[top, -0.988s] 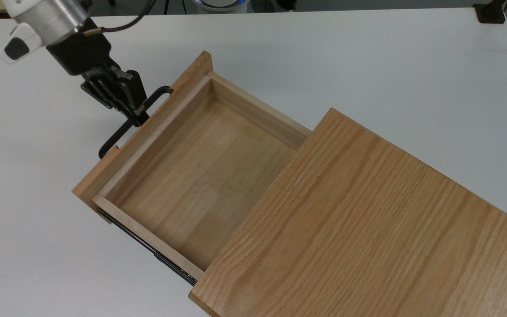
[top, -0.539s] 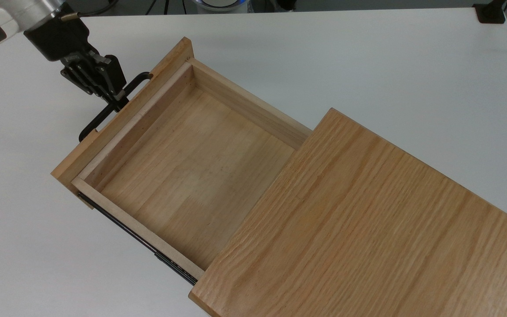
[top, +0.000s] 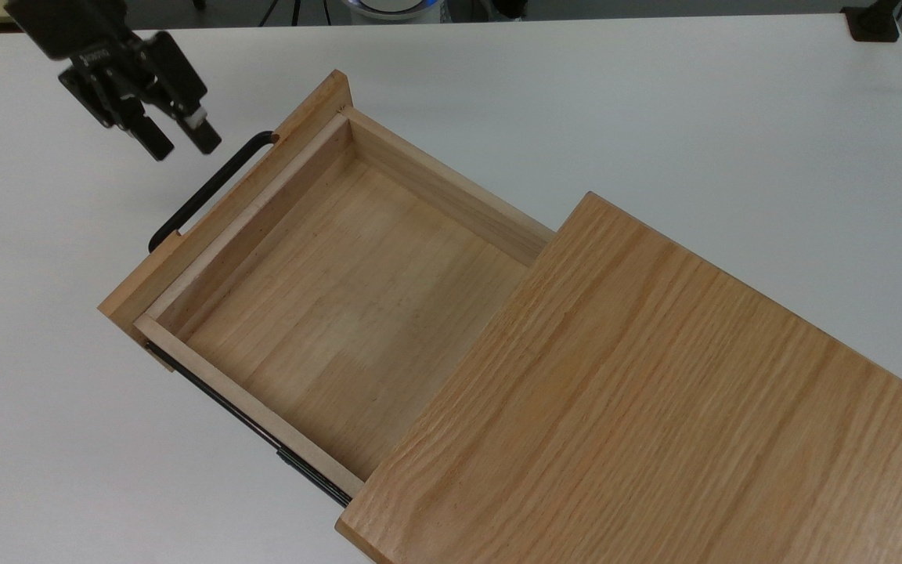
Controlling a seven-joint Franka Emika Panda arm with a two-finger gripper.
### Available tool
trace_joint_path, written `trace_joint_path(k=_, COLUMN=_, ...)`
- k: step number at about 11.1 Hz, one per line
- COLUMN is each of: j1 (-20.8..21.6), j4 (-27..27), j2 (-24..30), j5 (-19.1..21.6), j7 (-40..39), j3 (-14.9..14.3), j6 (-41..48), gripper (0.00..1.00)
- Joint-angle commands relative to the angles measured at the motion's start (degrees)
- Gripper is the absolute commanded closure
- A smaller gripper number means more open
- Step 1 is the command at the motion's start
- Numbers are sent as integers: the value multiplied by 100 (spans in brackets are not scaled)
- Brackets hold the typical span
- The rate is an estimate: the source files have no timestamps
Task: Open the drawer by sliding it
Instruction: 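Open the gripper, release the handle and lift away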
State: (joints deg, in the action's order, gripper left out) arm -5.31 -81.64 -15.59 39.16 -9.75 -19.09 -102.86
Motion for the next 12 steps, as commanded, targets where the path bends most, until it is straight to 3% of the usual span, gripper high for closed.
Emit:
trace_joint_path(k=1, j1=-40, j4=-133, j2=319, j5=-22, j7=-88, j3=-51, j6=240, gripper=0)
trace_joint_path(k=3, j1=-49, j4=-133, j2=583, j5=-31, j7=357, j3=-60, j6=249, gripper=0)
trace_joint_path(k=4, j1=-41, j4=-133, j2=714, j5=-118, j7=1065, j3=-51, j6=266, gripper=0)
trace_joint_path(k=5, j1=-15, j4=-133, j2=881, j5=-476, j7=1481, j3=-8, j6=371, gripper=0)
trace_joint_path(k=8, j1=406, j4=-176, j2=1426, j5=-1732, j7=1678, j3=45, j6=1326, gripper=0)
trace_joint_path(k=12, j1=1066, j4=-623, j2=2147, j5=-2666, j7=2241, j3=45, j6=1619, gripper=0)
